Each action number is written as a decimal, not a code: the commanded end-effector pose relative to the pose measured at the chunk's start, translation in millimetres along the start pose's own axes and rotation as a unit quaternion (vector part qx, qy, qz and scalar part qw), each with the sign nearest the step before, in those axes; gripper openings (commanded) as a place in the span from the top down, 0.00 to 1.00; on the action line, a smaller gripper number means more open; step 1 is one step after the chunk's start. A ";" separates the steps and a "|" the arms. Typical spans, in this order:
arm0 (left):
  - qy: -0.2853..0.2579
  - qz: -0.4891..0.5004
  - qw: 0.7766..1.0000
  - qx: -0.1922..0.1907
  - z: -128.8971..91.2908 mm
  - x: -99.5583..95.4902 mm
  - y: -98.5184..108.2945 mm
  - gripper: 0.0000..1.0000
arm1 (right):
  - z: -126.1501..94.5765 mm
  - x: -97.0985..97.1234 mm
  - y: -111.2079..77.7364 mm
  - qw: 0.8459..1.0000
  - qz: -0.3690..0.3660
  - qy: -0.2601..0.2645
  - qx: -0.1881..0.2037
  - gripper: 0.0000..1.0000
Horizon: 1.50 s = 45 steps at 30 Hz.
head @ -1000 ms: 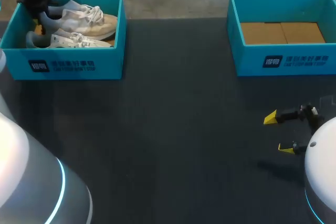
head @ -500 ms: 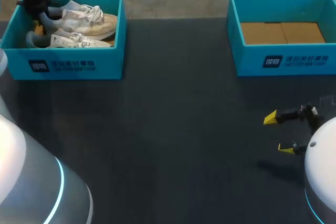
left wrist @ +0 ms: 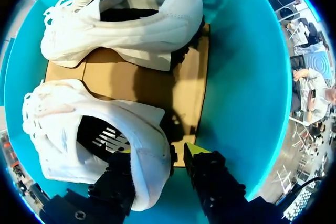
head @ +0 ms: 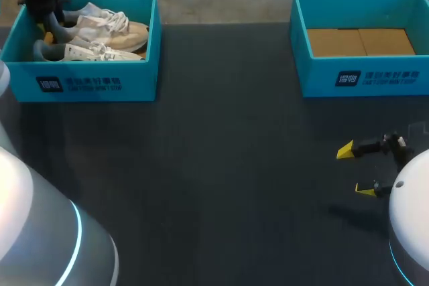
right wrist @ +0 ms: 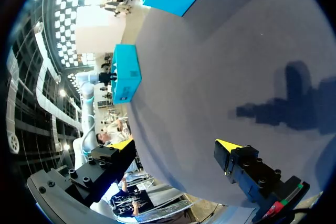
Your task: Take the shoe out of the shoebox, open the shoe tongue, remove and reinsert the insole, then place the shoe into the shoebox
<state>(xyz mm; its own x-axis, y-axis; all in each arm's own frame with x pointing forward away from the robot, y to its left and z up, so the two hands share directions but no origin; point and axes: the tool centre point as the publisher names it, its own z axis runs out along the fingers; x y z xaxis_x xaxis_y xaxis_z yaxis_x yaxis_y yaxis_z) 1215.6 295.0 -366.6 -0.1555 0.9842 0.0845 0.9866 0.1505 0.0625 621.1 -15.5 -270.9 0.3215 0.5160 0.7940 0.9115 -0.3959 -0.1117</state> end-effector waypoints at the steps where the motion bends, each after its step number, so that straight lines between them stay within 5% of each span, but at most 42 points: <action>1: -0.002 0.003 1.000 0.002 -7.0 2.1 3.5 0.55 | -0.9 -0.1 -2.4 1.000 0.000 0.000 -0.002 0.00; 13: -0.001 0.023 1.000 -0.008 -17.7 -6.7 1.4 0.50 | -0.9 -0.1 -2.4 1.000 0.000 0.000 -0.002 0.00; 16: 0.000 0.025 1.000 -0.006 -17.3 -6.8 0.8 0.33 | -0.9 -0.1 -2.4 1.000 0.000 0.000 -0.002 0.00; 20: -0.001 0.027 1.000 -0.007 -23.0 -5.0 -0.9 0.33 | -0.9 -0.1 -2.4 1.000 0.000 0.000 -0.002 0.00; 25: 0.000 0.030 0.999 -0.013 -36.4 -3.0 -2.4 0.20 | -0.9 -0.1 -2.4 1.000 0.000 0.000 -0.002 0.00; 39: -0.011 0.037 0.999 -0.021 -75.4 -4.5 -11.5 0.18 | -0.9 -0.1 -2.4 1.000 0.000 0.000 -0.002 0.00; 42: -0.013 0.040 0.999 -0.027 -87.2 -5.2 -15.5 0.00 | -0.9 -0.1 -2.4 1.000 0.000 0.000 -0.002 0.00; 45: -0.015 0.040 0.999 -0.029 -95.5 -5.9 -18.1 0.00 | -0.9 -0.1 -2.4 1.000 0.000 0.000 -0.002 0.00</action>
<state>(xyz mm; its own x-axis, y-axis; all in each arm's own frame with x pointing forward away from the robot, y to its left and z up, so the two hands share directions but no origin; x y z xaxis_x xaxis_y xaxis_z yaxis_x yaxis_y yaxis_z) 1209.9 279.7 -285.4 -0.0733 0.9956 0.0579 0.9932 0.0676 0.0947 621.1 -15.5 -270.9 0.3215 0.5159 0.7940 0.9115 -0.3959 -0.1117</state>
